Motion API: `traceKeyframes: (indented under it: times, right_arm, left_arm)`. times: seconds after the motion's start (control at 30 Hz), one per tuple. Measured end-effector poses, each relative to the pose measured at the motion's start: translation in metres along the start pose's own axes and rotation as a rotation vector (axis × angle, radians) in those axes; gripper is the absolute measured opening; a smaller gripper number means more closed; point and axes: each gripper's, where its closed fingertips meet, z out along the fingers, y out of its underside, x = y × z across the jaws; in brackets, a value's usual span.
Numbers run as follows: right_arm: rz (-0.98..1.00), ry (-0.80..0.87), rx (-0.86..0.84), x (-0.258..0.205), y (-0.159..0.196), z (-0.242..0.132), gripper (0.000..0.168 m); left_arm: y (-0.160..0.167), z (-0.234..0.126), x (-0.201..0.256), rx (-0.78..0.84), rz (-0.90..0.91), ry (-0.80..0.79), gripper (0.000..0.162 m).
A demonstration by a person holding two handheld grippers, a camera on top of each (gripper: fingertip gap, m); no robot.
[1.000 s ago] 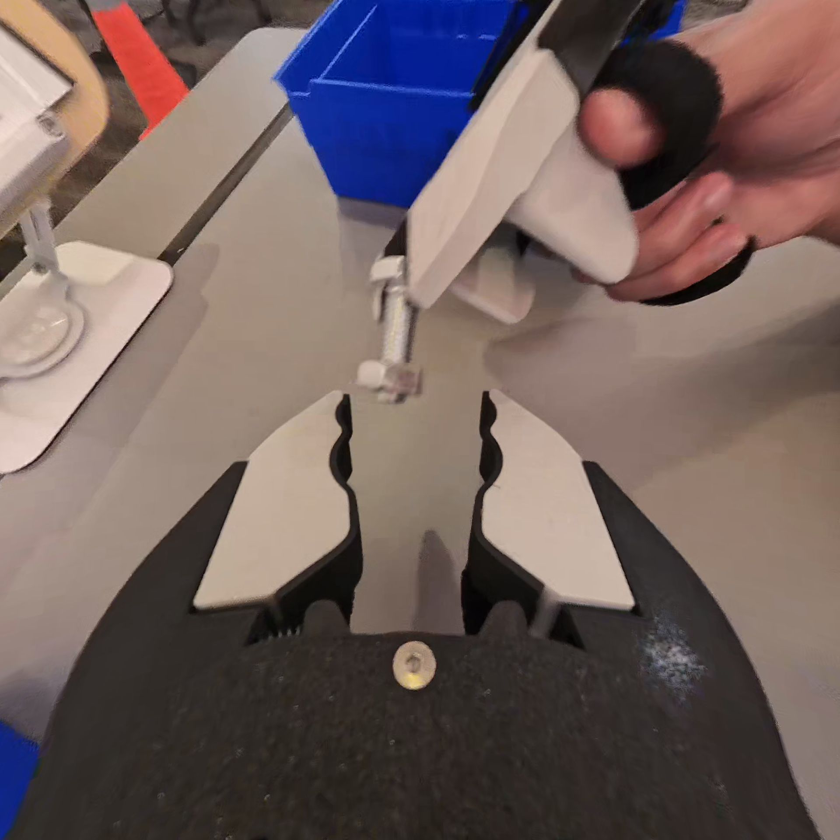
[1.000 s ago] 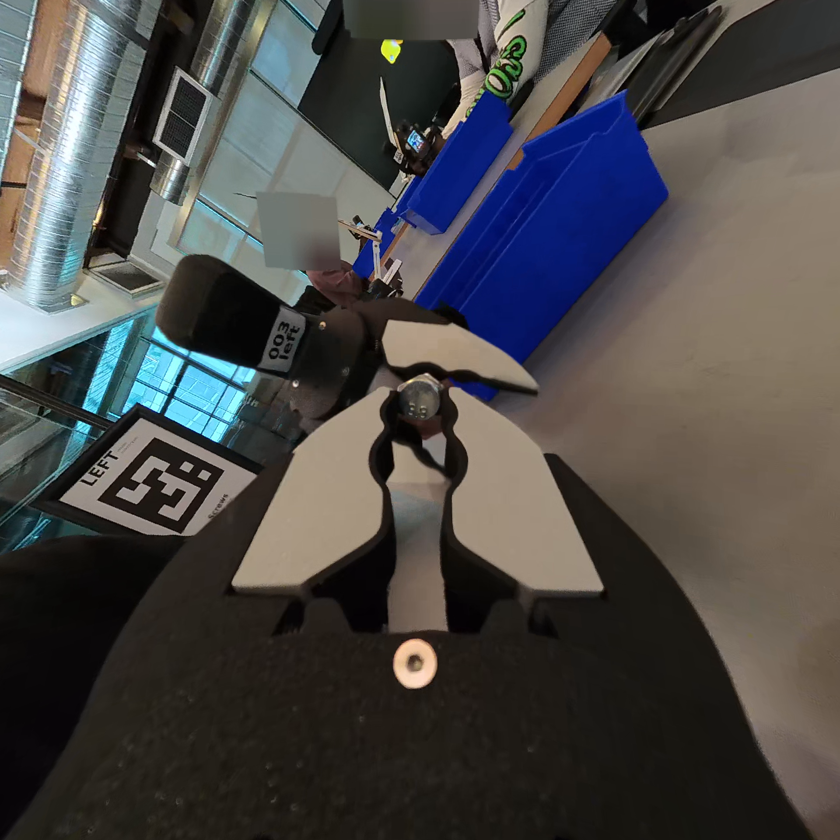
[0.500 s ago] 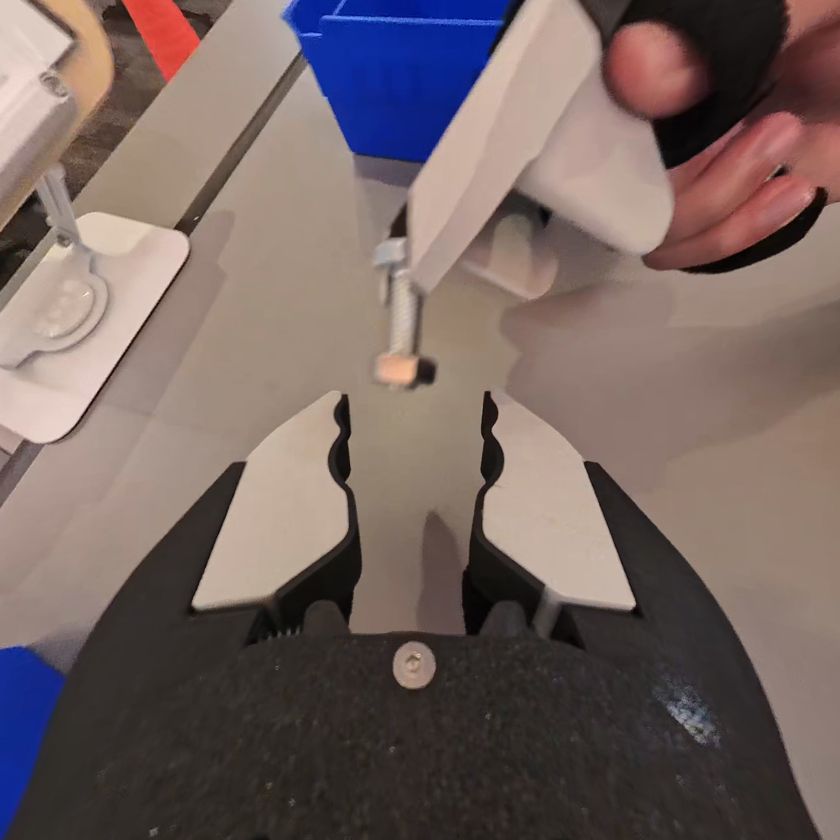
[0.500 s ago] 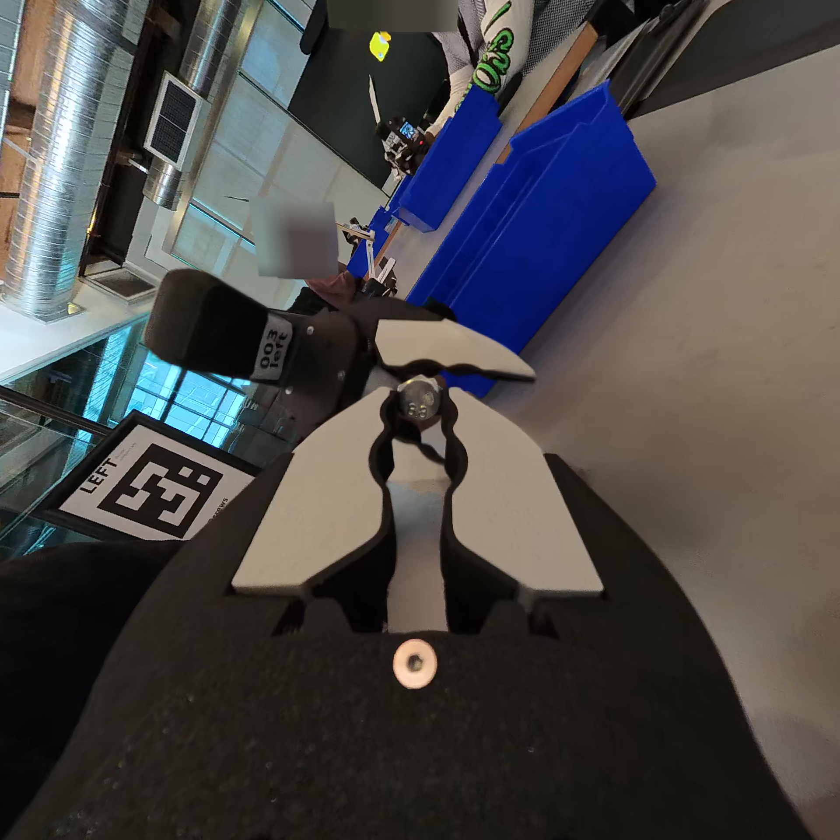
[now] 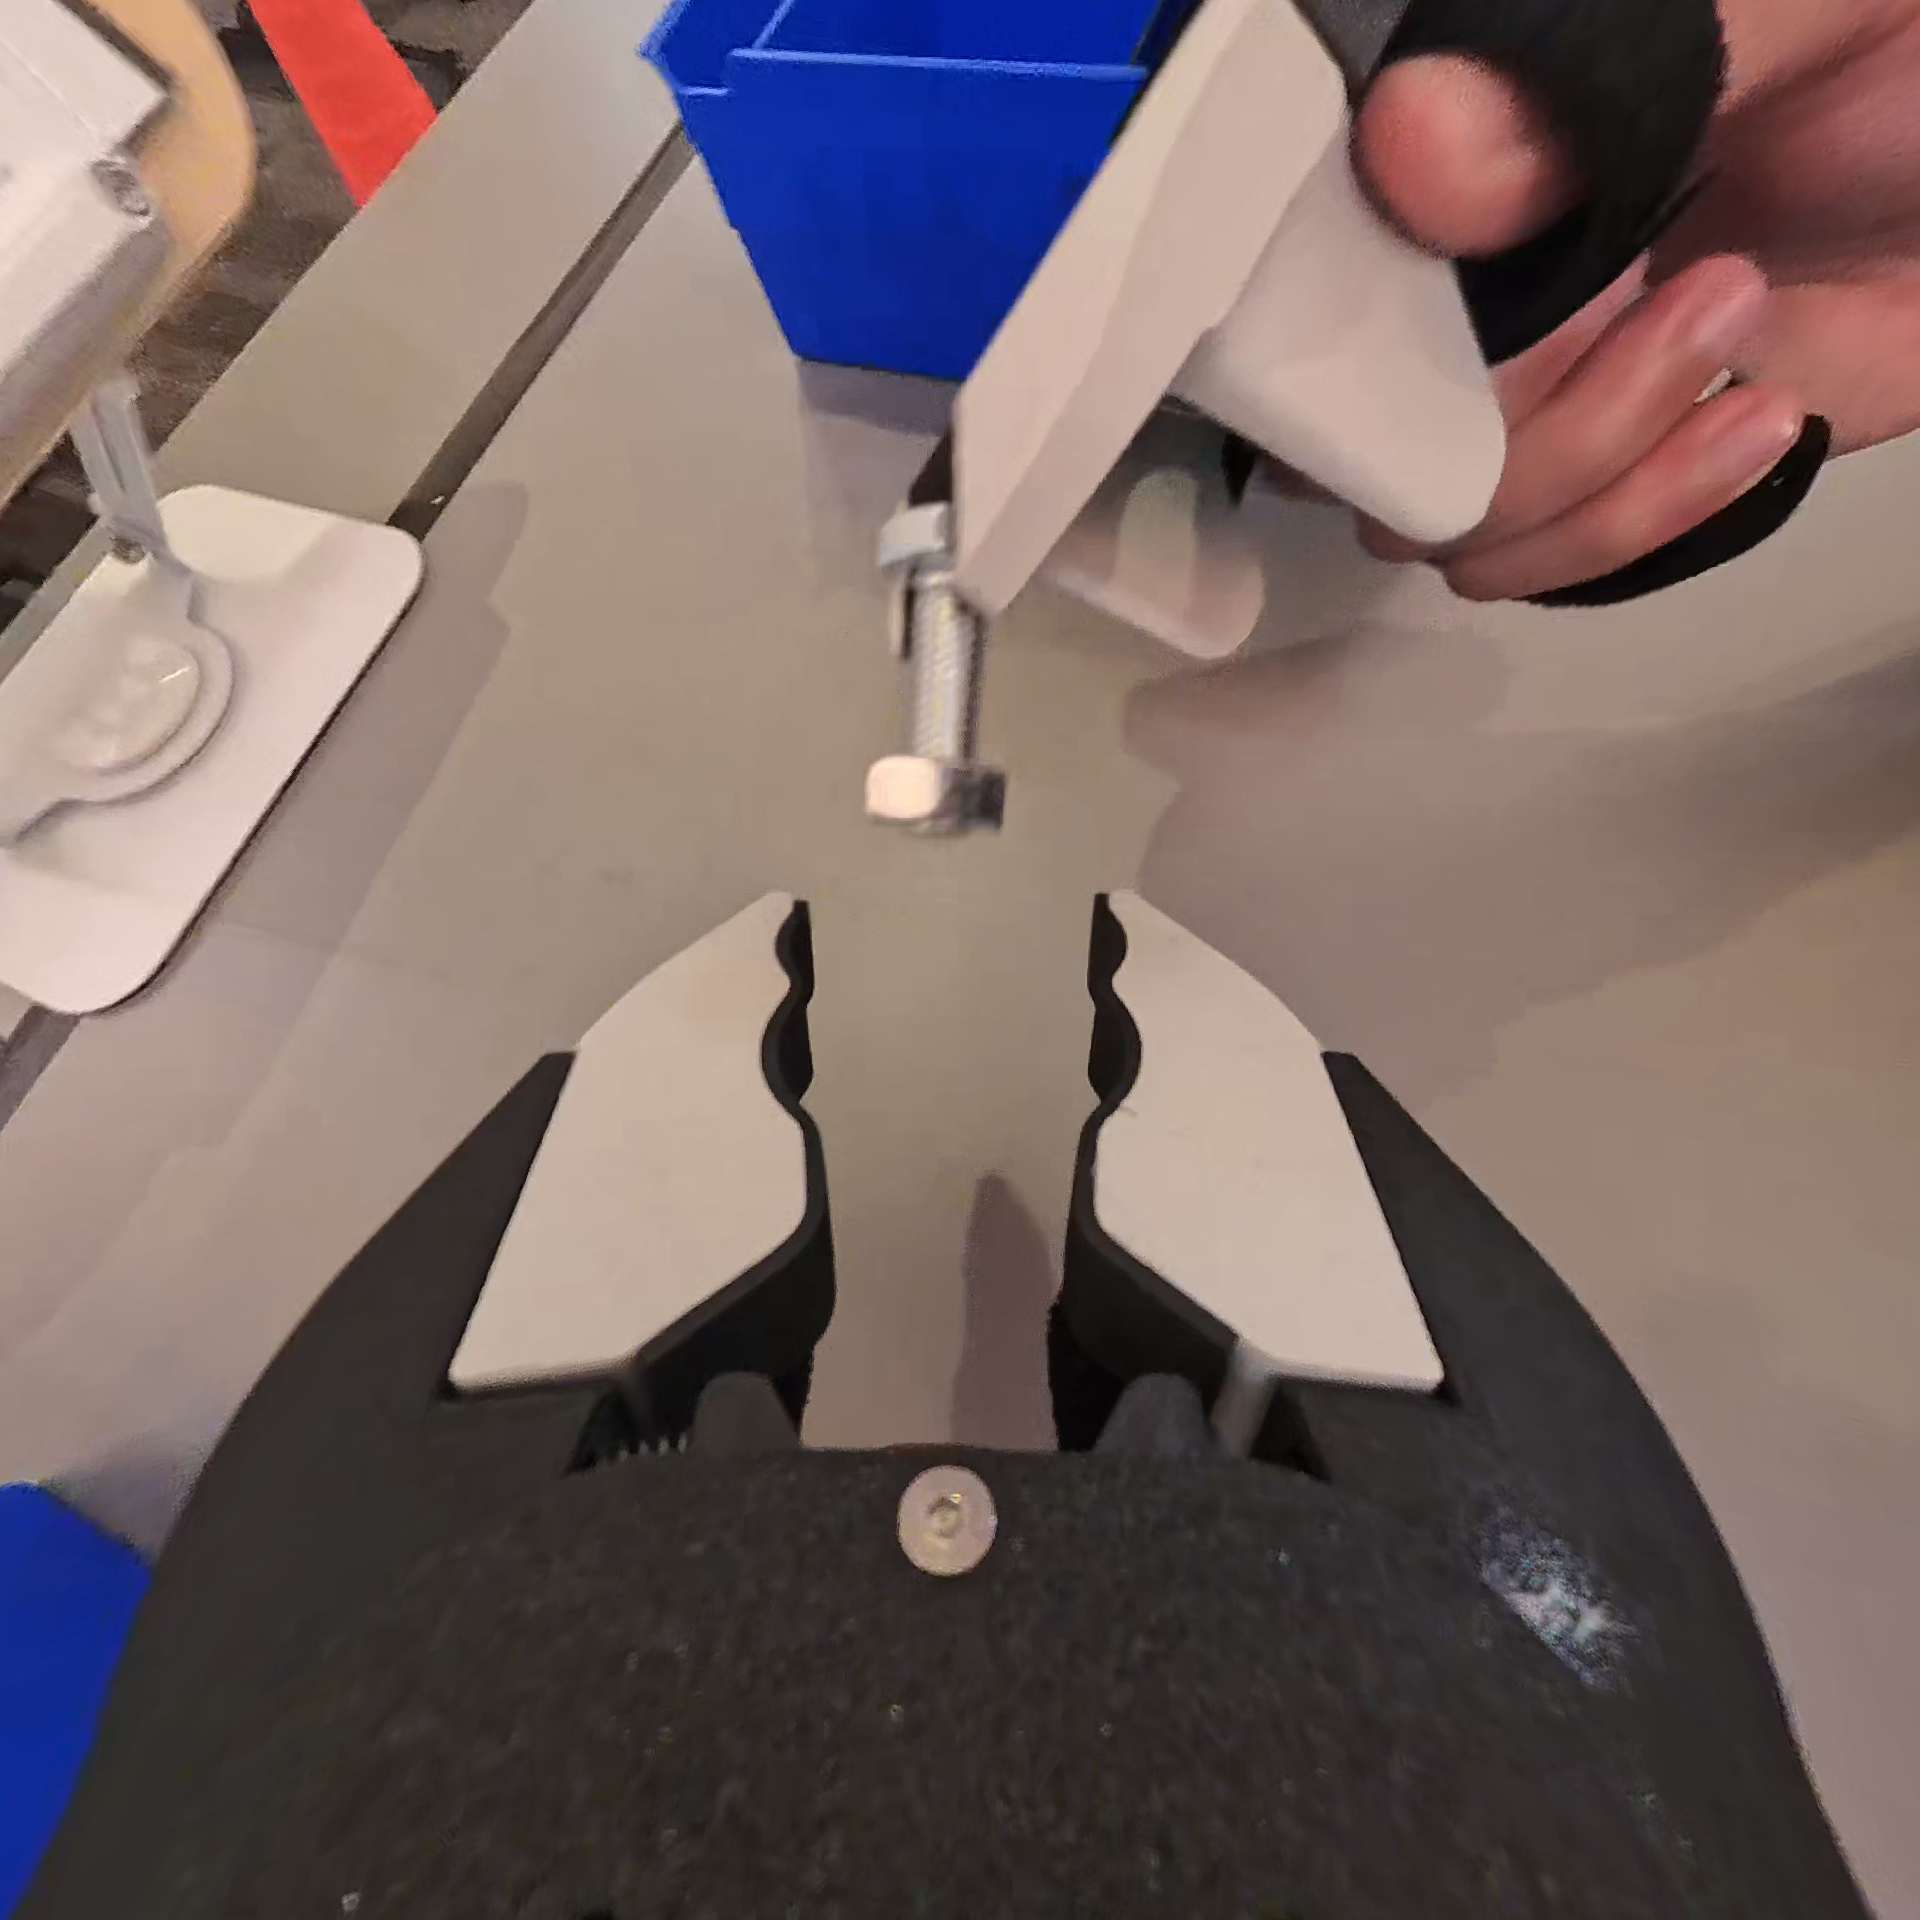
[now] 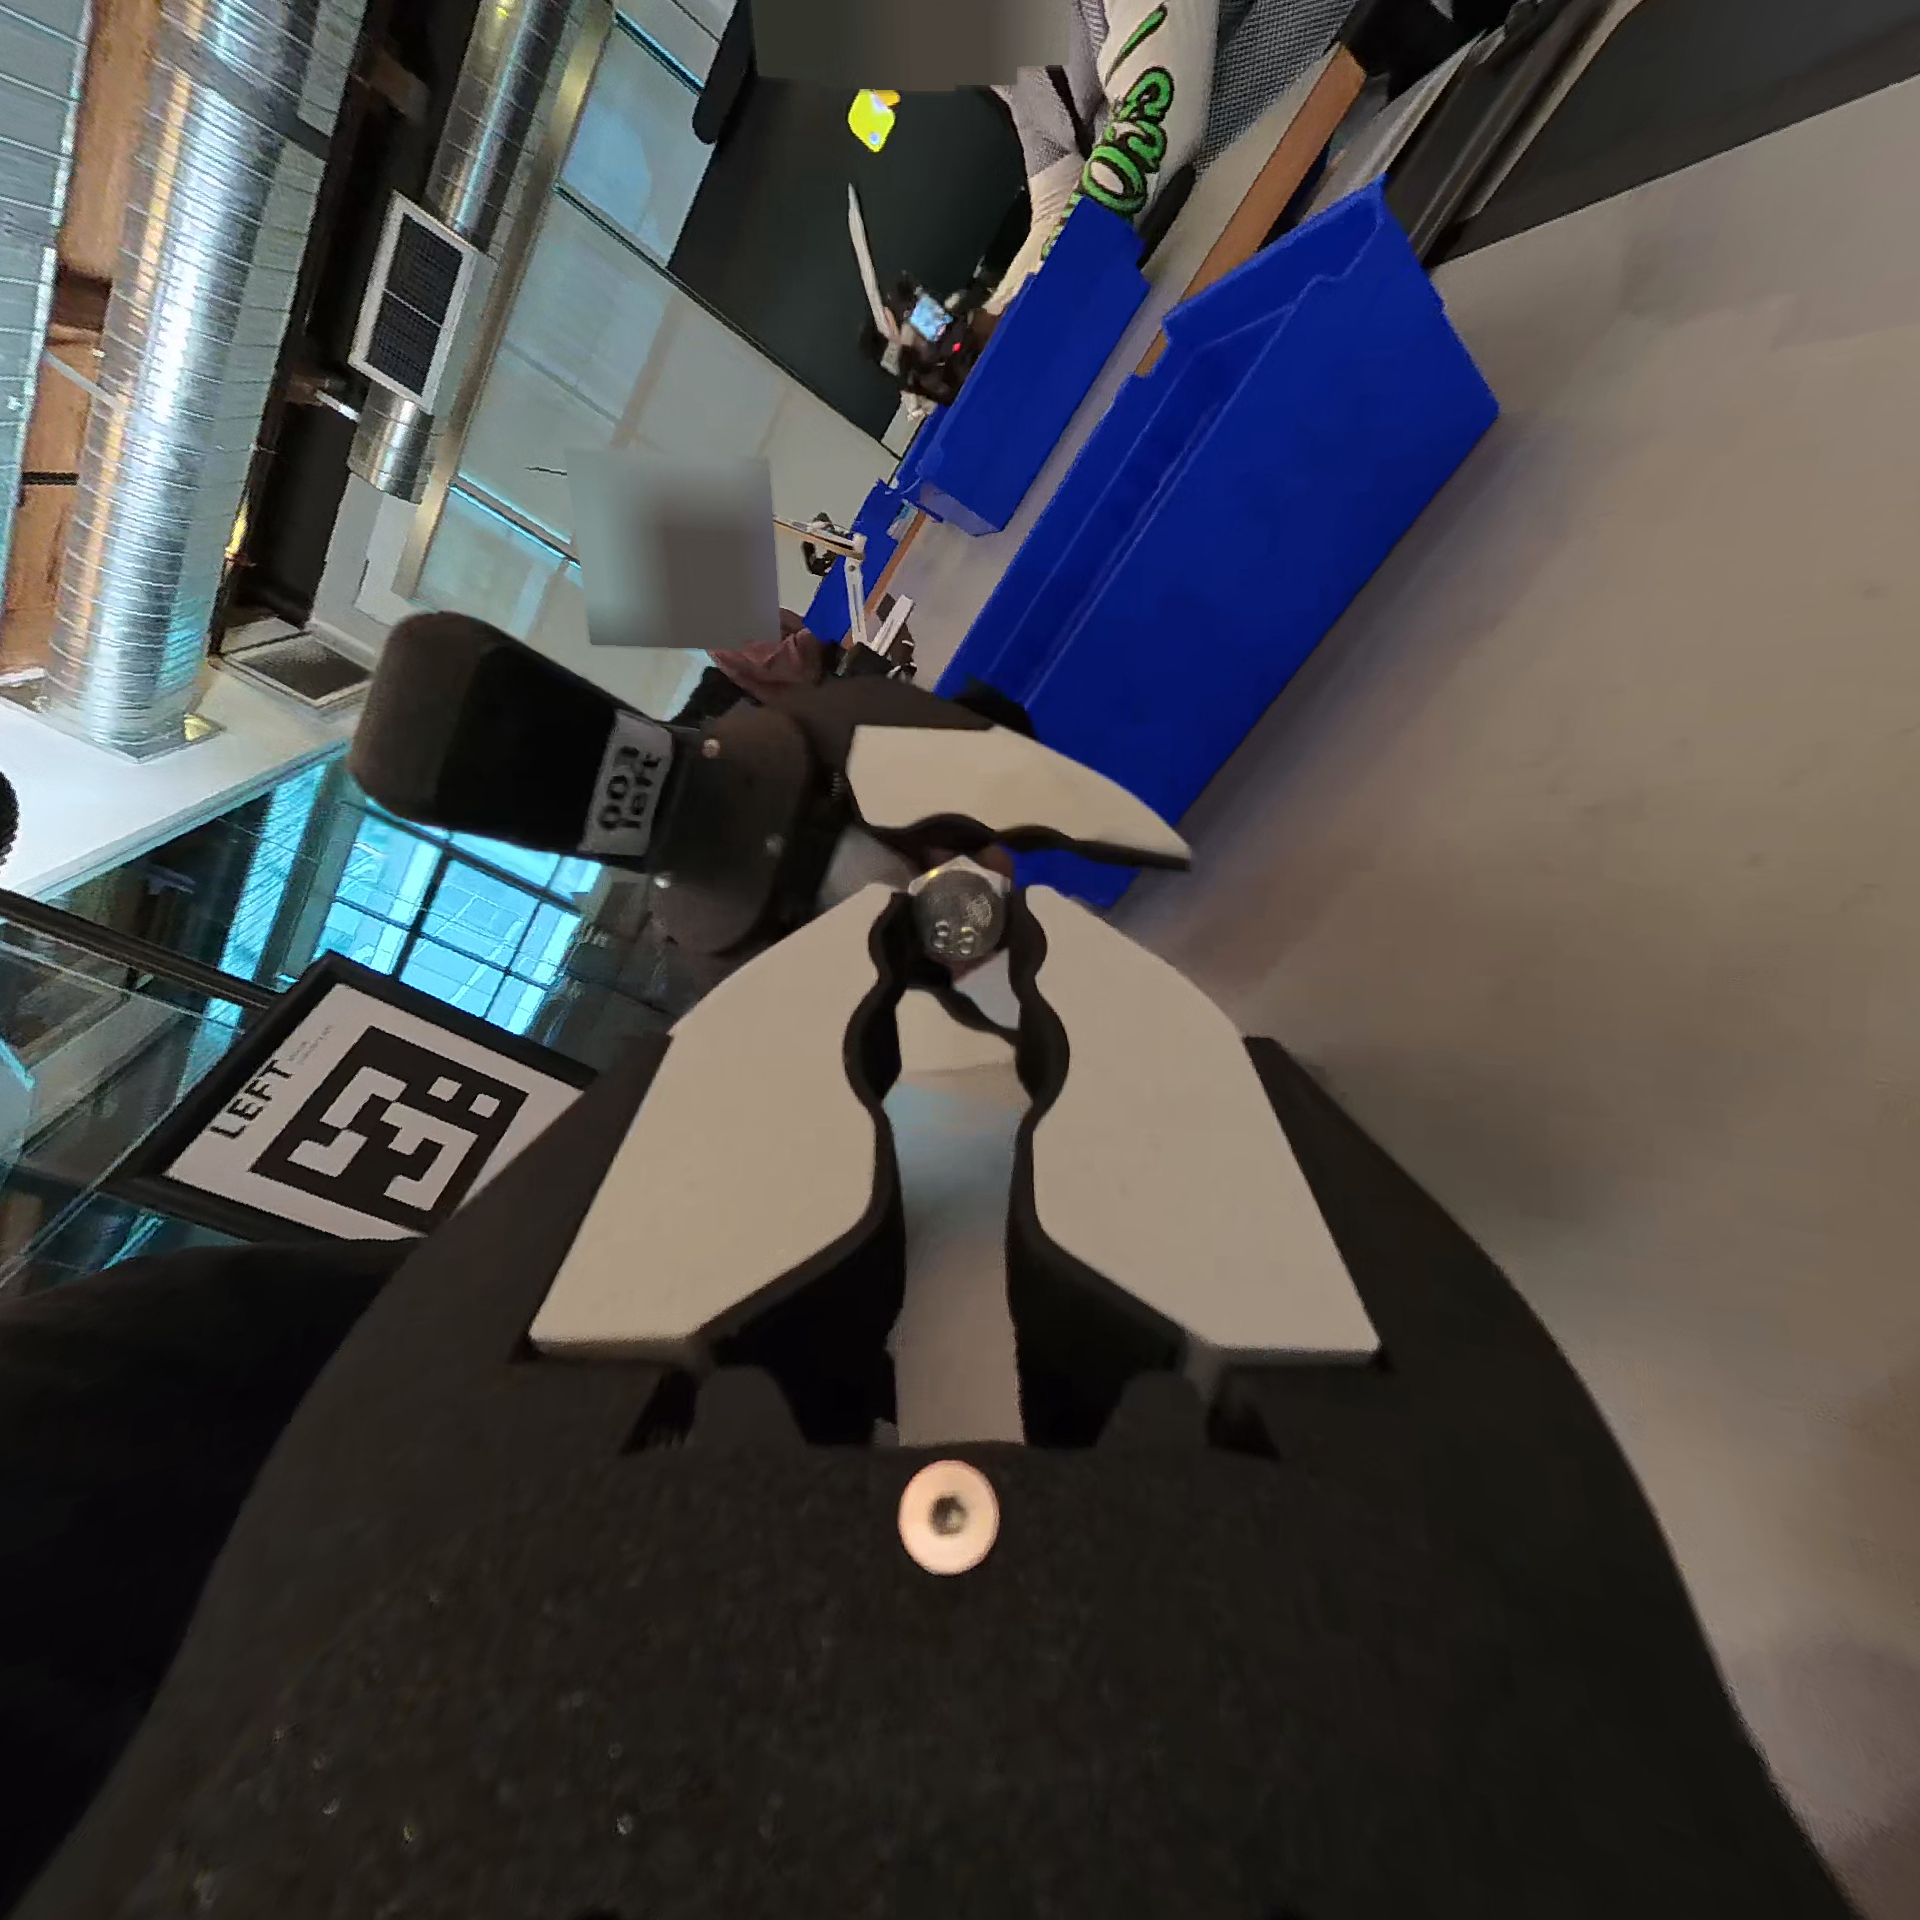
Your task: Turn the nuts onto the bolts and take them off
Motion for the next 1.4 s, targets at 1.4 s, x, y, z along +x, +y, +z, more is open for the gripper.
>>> traceKeyframes:
  times: [1.4]
  right_arm:
    - [0.050,-0.053,-0.003,-0.006,0.003,0.003,0.017]
  left_arm:
    - [-0.006,0.006,-0.001,-0.019,0.053,-0.074,0.055]
